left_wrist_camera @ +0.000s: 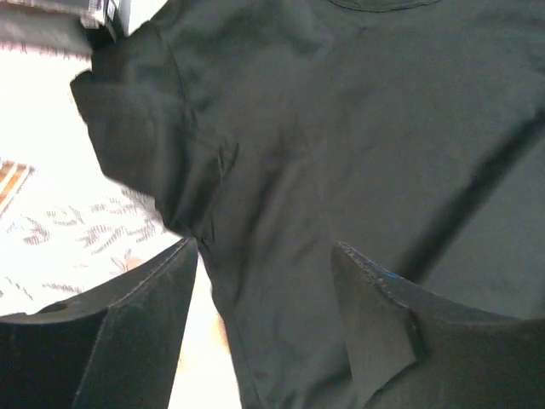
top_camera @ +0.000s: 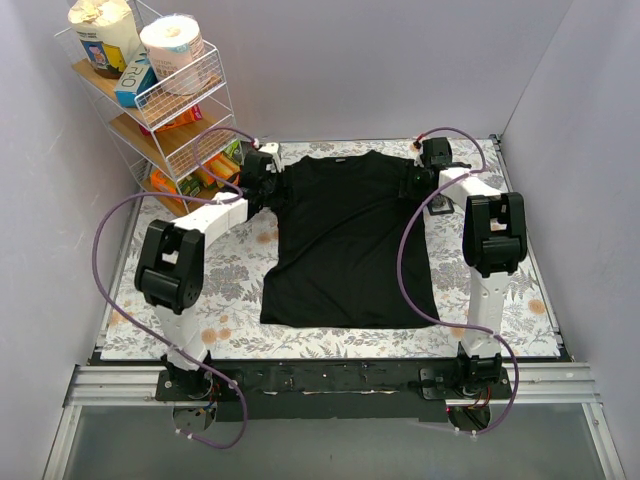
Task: Pin the brooch onto the clothing
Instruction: Adjust the clothes at the center of the board.
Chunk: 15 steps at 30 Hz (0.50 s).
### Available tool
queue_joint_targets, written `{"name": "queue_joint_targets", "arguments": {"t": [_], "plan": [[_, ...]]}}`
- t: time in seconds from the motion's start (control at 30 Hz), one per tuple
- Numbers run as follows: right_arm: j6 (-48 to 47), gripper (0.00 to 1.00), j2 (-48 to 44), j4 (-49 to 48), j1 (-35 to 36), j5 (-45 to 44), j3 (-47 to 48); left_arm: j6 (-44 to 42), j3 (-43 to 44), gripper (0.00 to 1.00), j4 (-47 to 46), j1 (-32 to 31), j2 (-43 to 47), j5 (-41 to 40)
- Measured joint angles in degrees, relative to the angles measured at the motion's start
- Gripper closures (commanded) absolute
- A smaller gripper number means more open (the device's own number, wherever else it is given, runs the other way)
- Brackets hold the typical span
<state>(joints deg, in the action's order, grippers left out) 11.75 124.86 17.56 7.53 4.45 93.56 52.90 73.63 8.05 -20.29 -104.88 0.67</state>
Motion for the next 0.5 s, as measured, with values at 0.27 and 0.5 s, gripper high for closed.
{"name": "queue_joint_targets", "arguments": {"t": [0.27, 0.5], "plan": [[0.46, 0.42, -14.64, -0.52, 3.04, 7.82, -9.14, -2.78, 11.28, 0.55, 2.60, -0.87, -12.96, -2.82], [0.44, 0.42, -28.11, -2.69, 5.92, 11.39, -16.44, -5.35, 19.28, 0.63, 4.07, -1.73, -22.53, -5.70]]}}
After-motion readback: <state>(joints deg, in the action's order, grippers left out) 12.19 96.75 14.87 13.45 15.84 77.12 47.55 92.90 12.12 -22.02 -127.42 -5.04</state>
